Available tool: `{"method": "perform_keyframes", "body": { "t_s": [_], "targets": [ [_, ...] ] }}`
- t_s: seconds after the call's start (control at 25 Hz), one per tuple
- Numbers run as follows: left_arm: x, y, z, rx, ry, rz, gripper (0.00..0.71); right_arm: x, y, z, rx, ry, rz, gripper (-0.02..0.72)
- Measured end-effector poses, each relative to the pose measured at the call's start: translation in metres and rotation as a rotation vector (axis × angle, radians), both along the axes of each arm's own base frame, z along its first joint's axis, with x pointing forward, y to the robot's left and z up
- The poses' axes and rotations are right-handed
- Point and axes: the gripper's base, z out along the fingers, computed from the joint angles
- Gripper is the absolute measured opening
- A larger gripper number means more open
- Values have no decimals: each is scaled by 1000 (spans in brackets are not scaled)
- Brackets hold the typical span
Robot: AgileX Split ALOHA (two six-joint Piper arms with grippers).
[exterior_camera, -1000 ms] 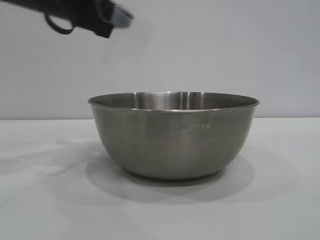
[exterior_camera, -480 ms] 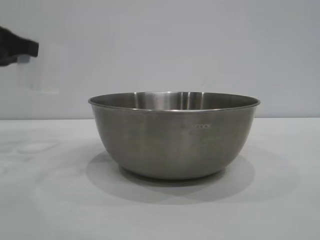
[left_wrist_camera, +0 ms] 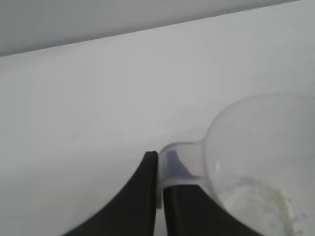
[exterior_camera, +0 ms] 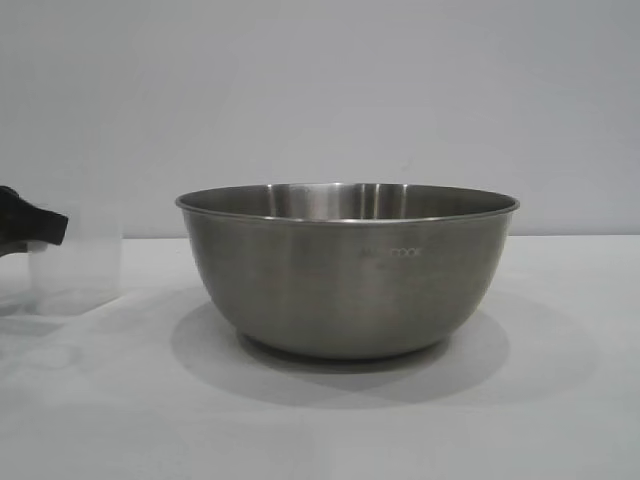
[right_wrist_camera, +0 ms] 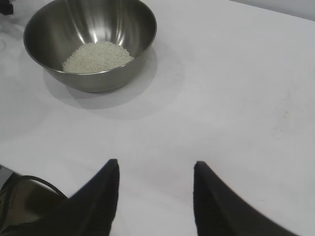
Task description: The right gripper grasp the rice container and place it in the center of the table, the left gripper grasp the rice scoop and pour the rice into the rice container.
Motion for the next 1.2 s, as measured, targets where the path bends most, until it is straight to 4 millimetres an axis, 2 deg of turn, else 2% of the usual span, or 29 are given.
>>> {"method": "perform_keyframes", "body": {
  "t_s": [0.04, 0.12, 0.28, 0.48, 0.64, 0.8, 1.0, 1.12, 1.2],
  "targets": [
    [-5, 1, 0, 2, 14, 7, 50, 0, 0, 0, 0, 0, 0, 333],
    [-12, 4, 5, 1, 14, 34, 118, 0, 0, 0, 0, 0, 0, 333],
    [-14, 17, 17, -46, -12, 113, 108, 0, 0, 0, 0, 0, 0, 333],
    [-2, 50, 25, -87, -62, 196, 108, 0, 0, 0, 0, 0, 0, 333],
    [10, 58, 54, -89, -184, 170, 108, 0, 0, 0, 0, 0, 0, 333],
    [7, 52, 95, -54, -259, 95, 108, 0, 0, 0, 0, 0, 0, 333],
    [-32, 48, 153, 11, -193, 118, 108, 0, 0, 0, 0, 0, 0, 333],
    [-72, 40, 196, 15, -206, 128, 108, 0, 0, 0, 0, 0, 0, 333],
    [-101, 36, 212, 25, -197, 132, 108, 0, 0, 0, 0, 0, 0, 333]
  ]
}}
